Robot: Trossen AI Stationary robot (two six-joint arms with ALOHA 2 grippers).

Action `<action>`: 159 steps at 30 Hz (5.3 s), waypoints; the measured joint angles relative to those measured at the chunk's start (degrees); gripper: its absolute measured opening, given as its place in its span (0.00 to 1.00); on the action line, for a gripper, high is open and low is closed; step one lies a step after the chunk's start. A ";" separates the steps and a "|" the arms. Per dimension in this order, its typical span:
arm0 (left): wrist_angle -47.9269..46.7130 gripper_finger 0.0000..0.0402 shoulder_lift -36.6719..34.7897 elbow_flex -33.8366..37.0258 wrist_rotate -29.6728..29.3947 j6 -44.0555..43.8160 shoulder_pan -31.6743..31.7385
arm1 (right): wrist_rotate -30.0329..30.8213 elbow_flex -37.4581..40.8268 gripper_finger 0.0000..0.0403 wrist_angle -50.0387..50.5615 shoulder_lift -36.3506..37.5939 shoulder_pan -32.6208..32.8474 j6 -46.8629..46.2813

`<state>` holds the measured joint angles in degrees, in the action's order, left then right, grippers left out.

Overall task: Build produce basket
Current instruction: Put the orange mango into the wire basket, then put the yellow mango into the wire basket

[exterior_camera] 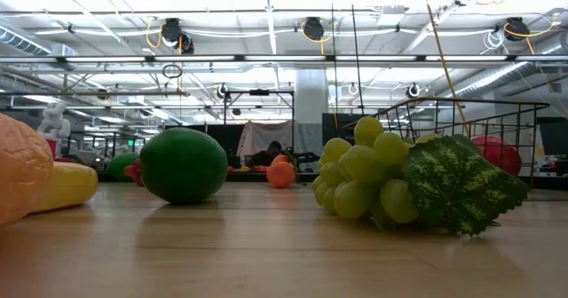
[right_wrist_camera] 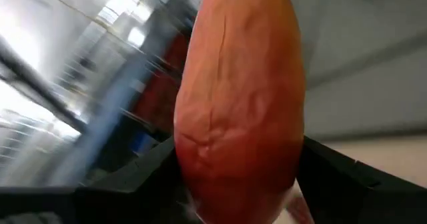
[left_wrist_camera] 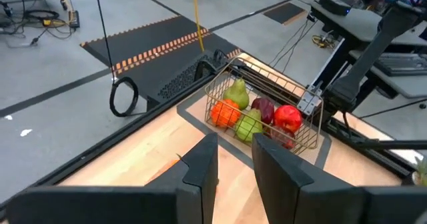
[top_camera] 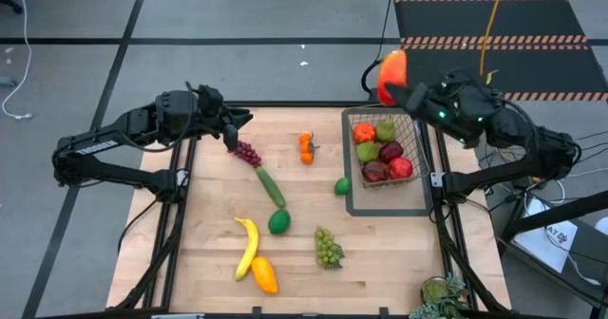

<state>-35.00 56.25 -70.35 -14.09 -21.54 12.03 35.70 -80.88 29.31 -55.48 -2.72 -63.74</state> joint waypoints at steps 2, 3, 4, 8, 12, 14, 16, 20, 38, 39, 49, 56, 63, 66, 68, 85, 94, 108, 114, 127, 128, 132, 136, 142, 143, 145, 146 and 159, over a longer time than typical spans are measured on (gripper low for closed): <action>-0.01 0.23 0.00 0.00 0.00 0.74 0.00 | -1.67 0.00 0.63 10.31 1.10 -0.02 -4.05; 0.00 0.23 0.00 0.00 0.00 0.99 0.00 | -3.00 0.00 0.63 15.16 1.50 -0.02 -6.02; 0.00 0.23 0.01 0.00 0.00 1.04 0.01 | -4.71 0.01 0.63 19.87 1.77 -0.02 -8.14; 0.00 0.23 0.00 0.00 0.00 1.05 0.00 | -13.73 0.02 0.63 33.85 1.79 -0.04 -13.44; 0.00 0.23 0.02 0.00 0.00 1.04 0.00 | -22.01 0.04 0.63 42.97 -0.53 -0.20 -11.94; 0.10 0.23 0.37 -0.03 0.00 1.01 0.00 | -25.68 0.04 0.63 46.46 -2.25 -0.64 -8.98; 0.05 0.23 0.61 -0.04 0.00 0.82 0.02 | -29.45 0.04 0.63 49.55 -4.17 -1.28 -3.68; 0.59 0.23 1.13 -0.08 0.00 0.40 0.00 | -36.27 0.04 0.63 54.12 -9.25 -1.81 10.24; 0.26 0.23 2.62 -0.04 0.04 -0.42 -0.78 | -28.18 0.04 0.63 56.76 -27.70 -3.74 51.40; 0.18 0.23 2.62 -0.04 0.05 -0.53 -1.05 | -27.02 0.04 0.63 56.60 -28.30 -3.94 51.98; 0.13 0.23 2.57 -0.04 2.32 -0.99 -2.16 | -26.72 2.84 0.67 55.70 -29.75 -4.48 54.43; 0.00 0.23 2.58 -0.04 4.44 1.67 -2.16 | -28.50 2.91 0.81 53.99 -27.49 -4.20 47.48; -2.62 0.23 2.57 -0.04 9.54 1.59 -1.81 | -34.10 2.80 0.90 53.88 -22.97 -3.93 38.51; -6.38 0.23 2.58 -0.04 10.73 0.71 -1.84 | -36.96 2.80 0.90 52.67 -20.78 -3.08 35.28; -9.18 0.23 2.58 -0.04 11.53 -0.80 -1.81 | -38.33 2.80 0.89 50.68 -19.40 -2.22 32.97; -21.92 0.23 3.68 0.00 18.73 -12.09 -2.19 | -39.49 2.80 0.89 26.37 -14.73 2.68 8.61; -22.95 0.23 11.81 0.00 18.43 -8.36 -2.35 | -46.92 2.73 0.89 7.35 -8.46 -8.70 20.30; -11.27 0.23 21.63 0.00 19.57 -47.84 -23.27 | -64.74 2.78 0.89 8.25 -0.93 -18.23 40.36; -9.52 0.24 27.27 -0.02 21.52 -64.42 -30.83 | -63.65 2.75 0.89 9.13 1.59 -18.32 44.06; 13.04 0.84 41.38 -0.04 30.64 -107.50 -43.69 | -61.37 2.75 0.89 9.10 1.81 -18.32 50.41; 14.04 0.87 42.38 -0.02 31.40 -108.15 -44.03 | -61.38 2.75 0.89 9.10 1.81 -18.32 50.95; 17.13 0.94 46.68 -0.01 33.10 -109.14 -44.23 | -61.43 2.75 0.89 8.88 1.81 -18.31 51.62; 15.43 0.93 48.90 0.00 33.61 -110.63 -44.33 | -61.44 2.78 0.89 8.69 1.88 -18.32 51.35; 8.95 0.85 49.24 -0.02 32.34 -111.15 -44.33 | -62.90 2.78 0.89 8.67 2.20 -18.32 51.37; 7.77 0.84 49.24 -0.02 31.83 -110.89 -44.31 | -62.94 2.78 0.89 8.67 2.16 -18.31 51.42; 4.56 0.82 49.24 -0.02 31.61 -110.58 -44.26 | -62.94 2.78 0.89 8.67 2.16 -18.32 51.89; 3.53 0.81 49.26 -0.02 31.37 -110.55 -44.26 | -62.94 2.78 0.89 8.67 2.16 -18.32 52.25; 2.18 0.75 52.91 0.00 29.50 -105.44 -44.31 | -62.92 2.76 0.89 8.67 2.18 -18.32 52.47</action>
<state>-32.82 109.16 -70.35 15.41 -126.98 -32.27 -27.22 -78.12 37.98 -53.30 -21.04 -11.27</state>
